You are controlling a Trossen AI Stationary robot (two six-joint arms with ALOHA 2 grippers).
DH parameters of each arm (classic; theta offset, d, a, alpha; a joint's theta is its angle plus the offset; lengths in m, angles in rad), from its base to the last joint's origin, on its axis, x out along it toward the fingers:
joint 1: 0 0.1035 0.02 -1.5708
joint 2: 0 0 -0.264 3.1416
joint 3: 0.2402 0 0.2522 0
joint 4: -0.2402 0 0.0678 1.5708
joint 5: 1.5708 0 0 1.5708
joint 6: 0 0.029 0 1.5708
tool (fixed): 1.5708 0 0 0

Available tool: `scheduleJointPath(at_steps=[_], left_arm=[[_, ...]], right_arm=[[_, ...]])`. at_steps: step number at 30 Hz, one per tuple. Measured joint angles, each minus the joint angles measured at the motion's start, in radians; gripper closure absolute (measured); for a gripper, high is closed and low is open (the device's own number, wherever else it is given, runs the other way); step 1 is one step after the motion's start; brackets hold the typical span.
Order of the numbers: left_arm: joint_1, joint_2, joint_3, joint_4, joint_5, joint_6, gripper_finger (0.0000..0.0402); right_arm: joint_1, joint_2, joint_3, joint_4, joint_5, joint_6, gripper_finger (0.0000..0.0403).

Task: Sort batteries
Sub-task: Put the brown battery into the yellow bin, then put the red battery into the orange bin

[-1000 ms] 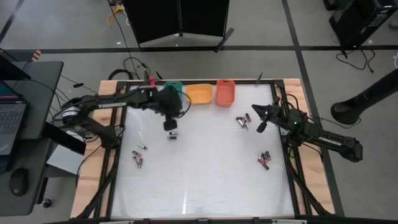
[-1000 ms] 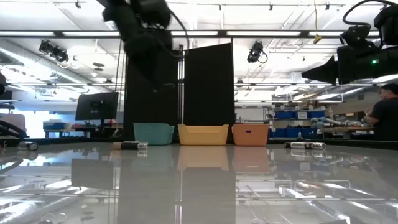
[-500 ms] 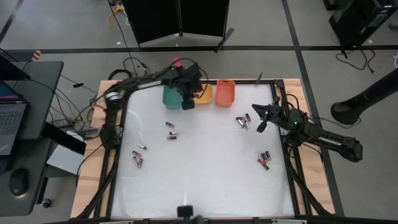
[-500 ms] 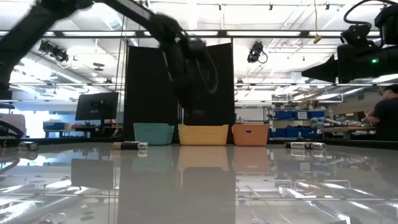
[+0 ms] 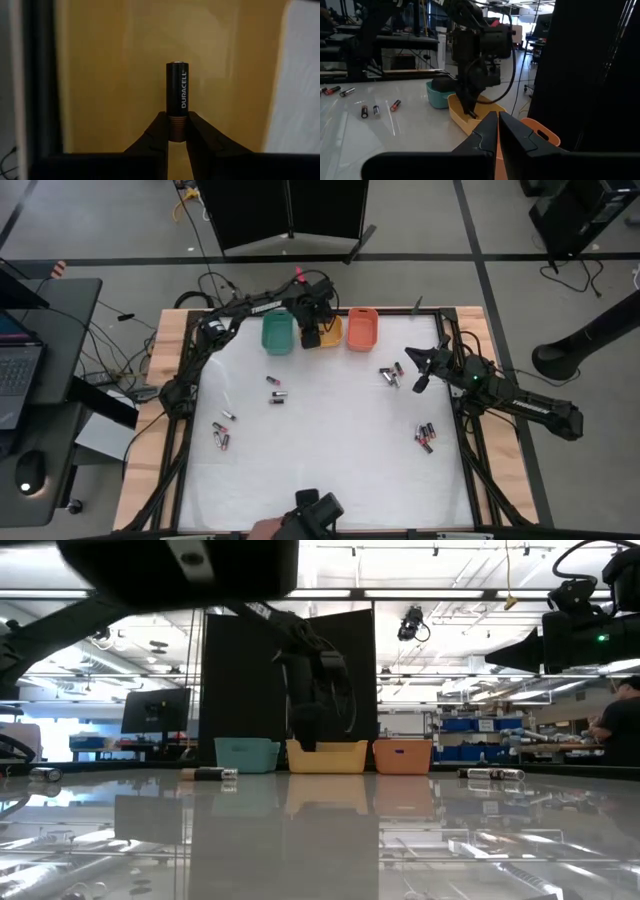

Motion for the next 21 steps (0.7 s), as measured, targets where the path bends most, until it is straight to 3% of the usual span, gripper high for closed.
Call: scheduleJointPath(at_steps=[6,14,21], left_arm=[[0.000,0.004,0.000,-0.001,0.003,0.000,0.0349],[-0.004,0.003,0.000,0.008,-0.008,-0.009,0.0268],[-0.015,-0.033,0.019,0.014,-0.016,-0.033,0.0262]], right_arm=[[0.000,0.000,0.000,0.000,0.000,0.000,0.0375],[0.000,0.000,0.000,0.000,0.000,0.000,0.0375],[0.000,0.000,0.000,0.000,0.000,0.000,0.0375]])
